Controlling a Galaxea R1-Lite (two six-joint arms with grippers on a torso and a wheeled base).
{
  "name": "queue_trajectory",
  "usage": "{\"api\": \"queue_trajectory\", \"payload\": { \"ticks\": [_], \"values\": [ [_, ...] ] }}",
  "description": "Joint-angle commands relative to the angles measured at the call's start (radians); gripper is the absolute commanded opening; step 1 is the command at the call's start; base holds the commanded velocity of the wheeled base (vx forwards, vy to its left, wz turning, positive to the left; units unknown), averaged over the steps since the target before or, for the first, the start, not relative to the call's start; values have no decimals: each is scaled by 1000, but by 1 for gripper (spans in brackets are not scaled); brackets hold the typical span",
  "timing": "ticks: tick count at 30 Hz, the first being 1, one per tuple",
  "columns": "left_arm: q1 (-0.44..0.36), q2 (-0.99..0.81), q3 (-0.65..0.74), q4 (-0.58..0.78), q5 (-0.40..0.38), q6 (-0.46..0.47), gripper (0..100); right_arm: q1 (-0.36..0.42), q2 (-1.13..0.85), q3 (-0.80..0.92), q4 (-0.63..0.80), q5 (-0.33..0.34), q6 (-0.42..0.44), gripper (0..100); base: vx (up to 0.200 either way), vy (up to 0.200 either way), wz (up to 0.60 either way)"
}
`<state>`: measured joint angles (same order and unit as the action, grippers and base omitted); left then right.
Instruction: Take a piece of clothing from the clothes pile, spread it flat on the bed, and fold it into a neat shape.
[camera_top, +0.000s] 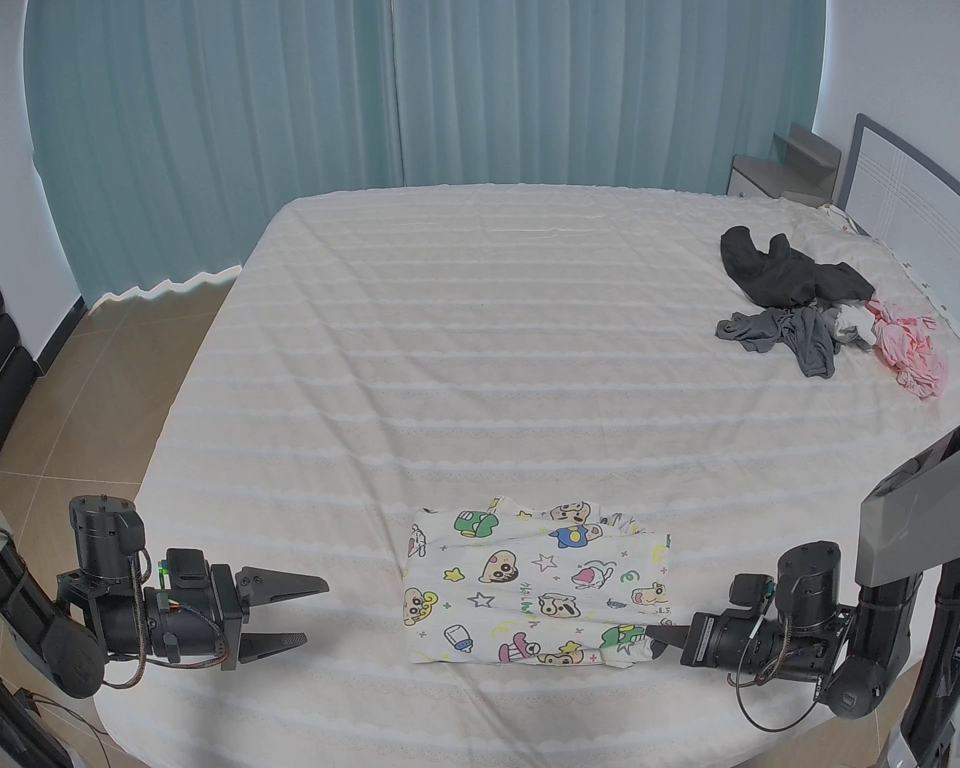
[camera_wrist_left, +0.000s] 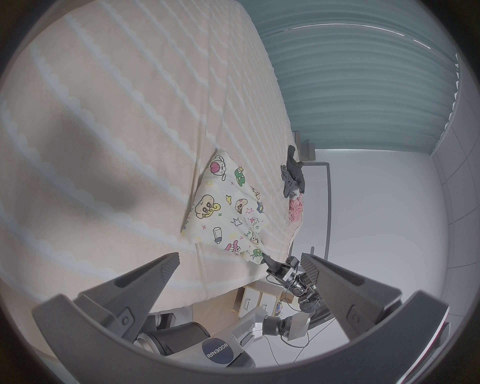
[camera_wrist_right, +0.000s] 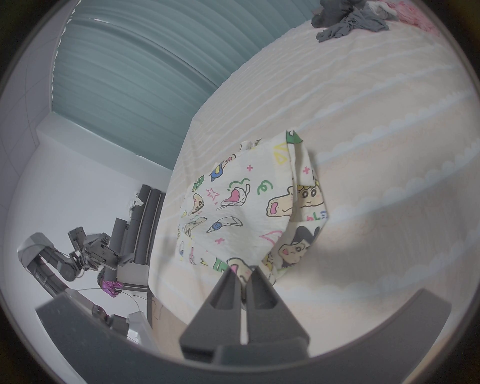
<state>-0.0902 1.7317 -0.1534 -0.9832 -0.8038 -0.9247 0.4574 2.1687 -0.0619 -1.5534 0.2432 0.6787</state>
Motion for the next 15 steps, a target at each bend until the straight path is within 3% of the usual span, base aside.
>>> {"api": "queue_trajectory", "payload": {
  "ticks": [1,13,14,15],
  "values": [
    [1,2,-2,0,0,0,100,-28,31,1,-13,4,-28,0,0,0,0],
    [3,6,-3,-2,0,0,100,-11,52,17,-13,34,-91,0,0,0,0],
    [3,6,-3,0,0,0,100,-14,54,16,-13,34,-93,100,0,0,0],
    [1,8,-3,-2,0,0,100,-17,52,17,-13,36,-91,100,0,0,0]
  ]
}}
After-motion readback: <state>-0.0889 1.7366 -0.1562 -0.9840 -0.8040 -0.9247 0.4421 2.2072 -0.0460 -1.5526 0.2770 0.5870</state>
